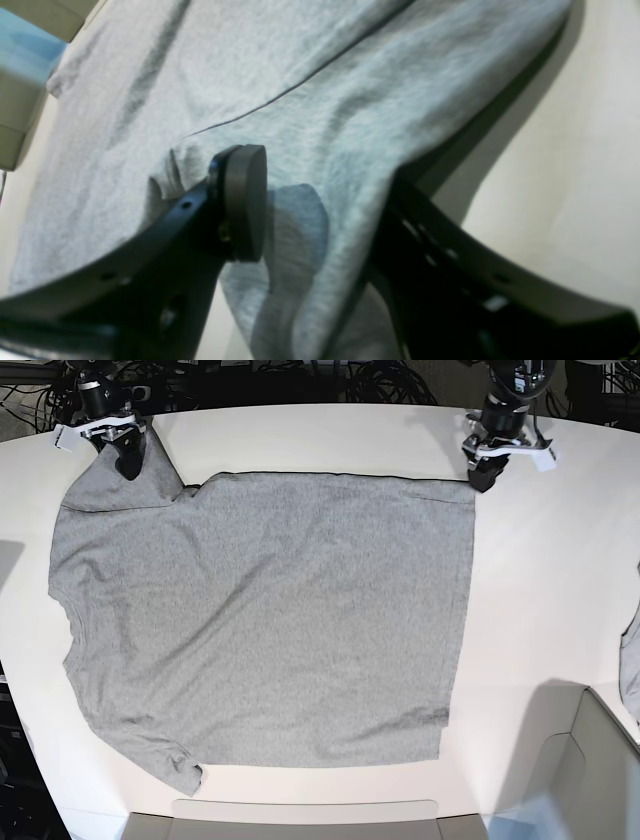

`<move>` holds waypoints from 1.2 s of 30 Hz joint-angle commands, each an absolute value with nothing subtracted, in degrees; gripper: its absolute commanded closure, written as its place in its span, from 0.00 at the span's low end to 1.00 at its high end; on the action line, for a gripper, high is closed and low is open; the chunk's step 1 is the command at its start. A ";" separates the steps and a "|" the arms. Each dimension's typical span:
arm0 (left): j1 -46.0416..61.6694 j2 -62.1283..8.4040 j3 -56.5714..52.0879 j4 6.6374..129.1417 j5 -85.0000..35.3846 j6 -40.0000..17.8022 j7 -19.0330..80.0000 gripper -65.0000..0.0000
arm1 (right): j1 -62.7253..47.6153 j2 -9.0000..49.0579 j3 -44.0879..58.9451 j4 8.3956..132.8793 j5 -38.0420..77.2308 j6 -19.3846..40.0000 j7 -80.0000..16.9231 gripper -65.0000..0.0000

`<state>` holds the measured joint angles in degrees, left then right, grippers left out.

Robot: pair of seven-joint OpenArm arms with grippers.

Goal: Fold the T-shirt properly
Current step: 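Lower both grippers to the shoulder corners of the grey T-shirt, then grasp the shoulder edges with both grippers and lift them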

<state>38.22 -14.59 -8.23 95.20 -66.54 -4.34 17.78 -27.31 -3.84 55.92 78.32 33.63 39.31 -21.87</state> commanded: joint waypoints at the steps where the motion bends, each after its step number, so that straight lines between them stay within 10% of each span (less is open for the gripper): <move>1: 37.67 -14.90 -8.75 94.73 -66.86 -5.41 20.62 0.65 | -28.62 -3.82 56.13 77.23 26.68 40.00 -28.70 0.59; 19: 29.05 -14.73 -3.47 85.93 -66.33 -11.74 26.95 0.68 | -26.86 -3.82 55.96 77.58 25.19 40.00 -28.62 0.59; 26: 27.47 -14.90 -3.03 82.24 -66.33 -11.65 26.95 1.00 | -25.10 -4.09 56.31 82.95 18.77 40.00 -28.70 1.00; 36: 34.24 -18.51 -4.62 85.23 -66.33 -12.00 26.07 1.00 | -25.01 -5.41 67.82 91.65 18.51 40.00 -28.62 1.00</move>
<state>32.29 -18.17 -4.32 85.65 -66.04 -14.26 24.05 -24.77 -5.93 67.35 90.37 17.69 39.35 -29.87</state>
